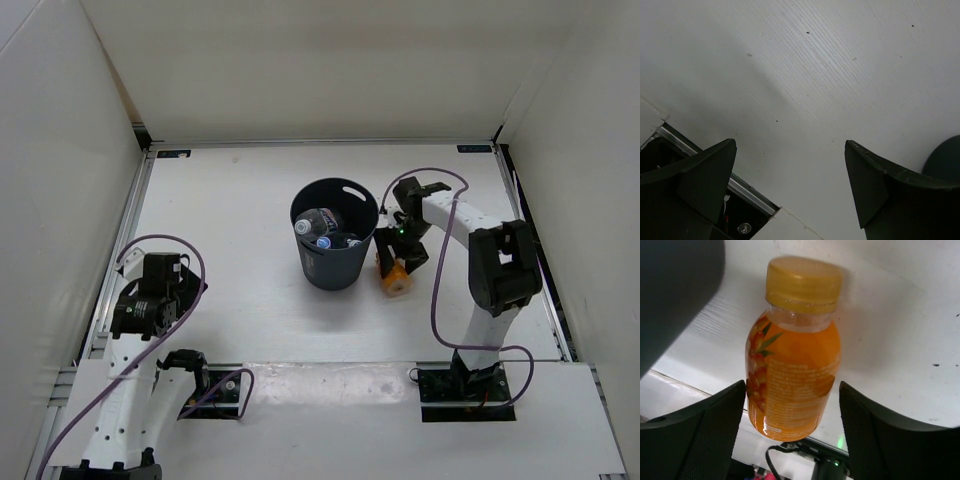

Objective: Put the plastic bottles in the bin

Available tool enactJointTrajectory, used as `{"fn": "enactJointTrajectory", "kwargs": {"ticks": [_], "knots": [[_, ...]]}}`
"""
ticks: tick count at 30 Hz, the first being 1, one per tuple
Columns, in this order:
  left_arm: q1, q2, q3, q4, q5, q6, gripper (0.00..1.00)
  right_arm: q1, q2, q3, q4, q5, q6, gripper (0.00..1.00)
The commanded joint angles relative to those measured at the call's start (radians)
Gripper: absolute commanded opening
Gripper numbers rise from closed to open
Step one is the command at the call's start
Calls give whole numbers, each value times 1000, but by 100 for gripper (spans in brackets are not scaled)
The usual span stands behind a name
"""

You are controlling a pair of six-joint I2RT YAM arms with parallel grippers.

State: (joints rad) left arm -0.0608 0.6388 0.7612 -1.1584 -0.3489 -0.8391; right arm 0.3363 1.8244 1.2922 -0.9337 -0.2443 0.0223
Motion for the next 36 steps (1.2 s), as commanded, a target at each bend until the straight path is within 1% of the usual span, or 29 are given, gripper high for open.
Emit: {"fn": "enactJointTrajectory", "kwargs": {"ticks": [1,4,5,7,8,9,10,11,13,14,15,16,17,19,21,25,26,27,28,29,30,31,32,34,35,36], "knots": [[7,12,23,6,-22,-12,100,21,15,41,-76,80,-56,72],[6,38,29,28,-21,-12,100,21,24,44,-92,126,-87,63],[9,45,30,37,-22,-8,100,3,27,47,-97,128,-91,57],[9,65,36,46,-18,-2,100,-31,21,62,-103,137,-117,52],[7,68,41,58,-15,5,100,-45,16,70,-105,140,-116,43],[7,76,44,60,-15,6,100,-87,3,82,-108,131,-102,35],[7,88,47,71,-12,8,100,-98,-7,117,-103,131,-94,28],[9,94,47,83,-9,12,100,-118,-26,131,-91,141,-75,16],[7,111,53,101,-4,14,100,-143,-72,179,-82,145,-42,12],[9,119,53,120,8,15,100,-158,-83,211,-70,125,-1,12],[10,134,53,141,13,20,100,-177,-108,244,-62,108,7,6],[9,151,53,152,17,26,100,-184,-134,258,-56,90,22,5],[13,169,58,172,22,29,100,-197,-146,303,-27,47,65,1],[15,200,58,195,34,28,100,-212,-195,329,5,19,96,0],[16,231,56,219,60,17,100,-226,-230,374,39,-4,166,0],[16,283,66,276,90,17,100,-203,-313,409,163,-52,237,0],[16,295,70,291,93,27,100,-185,-383,407,185,-46,237,0],[16,298,81,301,93,38,100,-151,-410,382,307,-12,243,0],[16,308,87,302,93,46,100,-132,-443,324,362,14,220,0],[18,312,93,310,93,61,100,-79,-533,290,416,16,196,0],[21,321,99,312,94,72,100,-16,-557,226,515,5,133,0],[24,326,99,315,100,80,100,48,-571,213,551,2,64,0],[33,334,99,319,105,83,100,81,-586,211,541,7,12,0],[39,340,98,322,119,89,100,144,-580,222,488,10,1,0],[42,343,95,325,125,87,100,145,-573,223,472,-45,-1,3],[44,344,95,327,128,86,100,144,-568,235,464,-67,-1,8]]}}
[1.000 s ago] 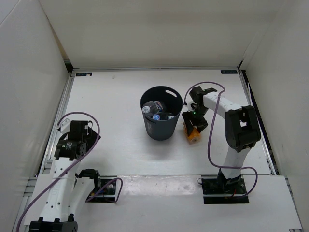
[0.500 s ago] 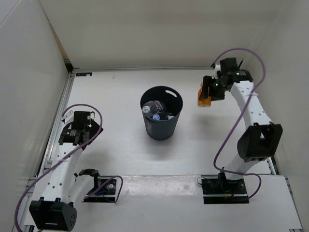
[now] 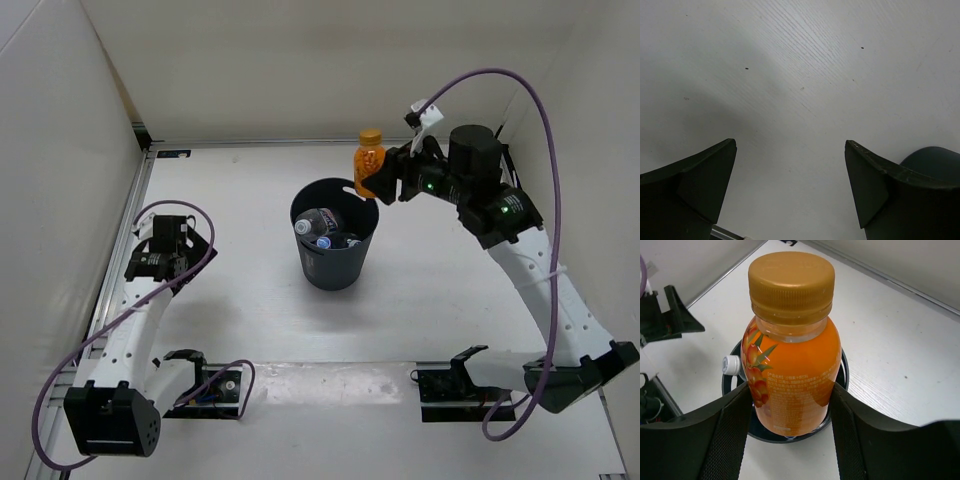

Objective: Put the plastic bottles in the bin

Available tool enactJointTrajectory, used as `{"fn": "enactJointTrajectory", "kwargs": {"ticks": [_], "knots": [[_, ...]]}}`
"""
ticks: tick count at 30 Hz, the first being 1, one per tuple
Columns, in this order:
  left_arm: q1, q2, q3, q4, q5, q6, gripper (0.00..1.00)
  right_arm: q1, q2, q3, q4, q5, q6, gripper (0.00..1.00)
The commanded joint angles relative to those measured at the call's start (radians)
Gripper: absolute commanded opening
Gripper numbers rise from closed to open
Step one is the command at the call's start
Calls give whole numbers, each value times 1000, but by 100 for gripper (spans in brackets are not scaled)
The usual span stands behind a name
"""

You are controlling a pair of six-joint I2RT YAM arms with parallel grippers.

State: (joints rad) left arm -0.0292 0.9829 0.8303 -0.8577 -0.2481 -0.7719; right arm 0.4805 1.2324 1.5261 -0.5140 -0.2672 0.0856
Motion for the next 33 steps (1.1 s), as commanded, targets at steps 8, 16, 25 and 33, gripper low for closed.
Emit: {"fn": "enactJointTrajectory", "kwargs": {"ticks": [8,16,25,33], "knots": [[22,-13,20,37,47,11,100,99,33,28,-23,28,-207,90],[49,-72,-19,17,46,-6,100,-11,42,74,14,11,-94,90],[55,-174,-62,-26,40,-13,100,-103,141,97,-179,146,22,90],[55,-239,-57,-33,76,84,100,33,29,-105,-175,293,-138,90]]}}
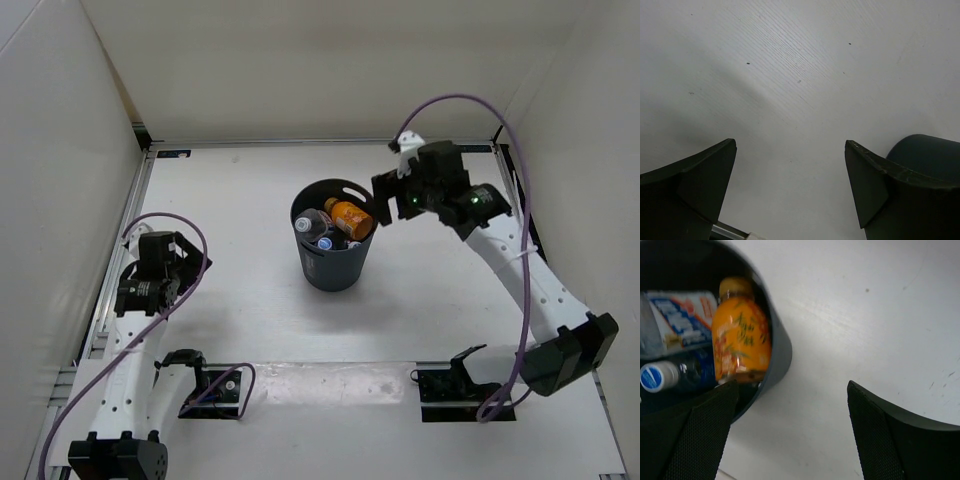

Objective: Put the plastic bottles in the bin

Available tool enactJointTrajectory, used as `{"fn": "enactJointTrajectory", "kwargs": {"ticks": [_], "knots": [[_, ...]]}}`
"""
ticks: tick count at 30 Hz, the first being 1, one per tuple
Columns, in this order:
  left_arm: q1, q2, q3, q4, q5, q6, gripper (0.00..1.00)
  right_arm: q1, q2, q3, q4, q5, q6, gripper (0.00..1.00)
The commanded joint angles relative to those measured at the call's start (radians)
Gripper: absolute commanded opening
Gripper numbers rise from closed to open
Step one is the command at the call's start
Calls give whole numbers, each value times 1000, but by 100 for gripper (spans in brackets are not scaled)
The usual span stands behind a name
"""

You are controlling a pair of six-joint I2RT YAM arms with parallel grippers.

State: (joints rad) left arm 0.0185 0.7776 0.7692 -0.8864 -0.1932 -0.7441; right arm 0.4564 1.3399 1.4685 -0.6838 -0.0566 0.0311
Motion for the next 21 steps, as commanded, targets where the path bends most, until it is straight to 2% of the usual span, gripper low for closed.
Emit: {"fn": "enactJointTrajectory", "kwargs": {"ticks": [1,3,6,8,10,12,14,16,19,21], "knots": [[5,-40,4,1,32,80,100,68,-100,-74,-5,90,-97,90],[6,-54,-5,74,84,91,100,109,-135,-106,-8,104,-155,90],[3,-58,-50,246,317,168,100,149,-142,-137,-10,153,-191,90],[3,-38,-41,296,398,253,100,153,-133,-119,-20,178,-195,90],[4,-20,-12,302,411,299,100,140,-108,-105,-26,202,-189,90],[-2,-15,22,305,410,411,100,116,-88,-74,-20,236,-165,90],[-14,-18,27,303,359,466,100,58,-58,-39,-17,242,-142,90],[-14,-32,12,325,278,477,100,-4,-23,1,-26,221,-91,90],[-14,-72,-44,374,238,514,100,-114,17,39,-17,164,-97,90],[-15,-127,-118,484,241,586,100,-203,41,109,-11,159,-102,90]]}}
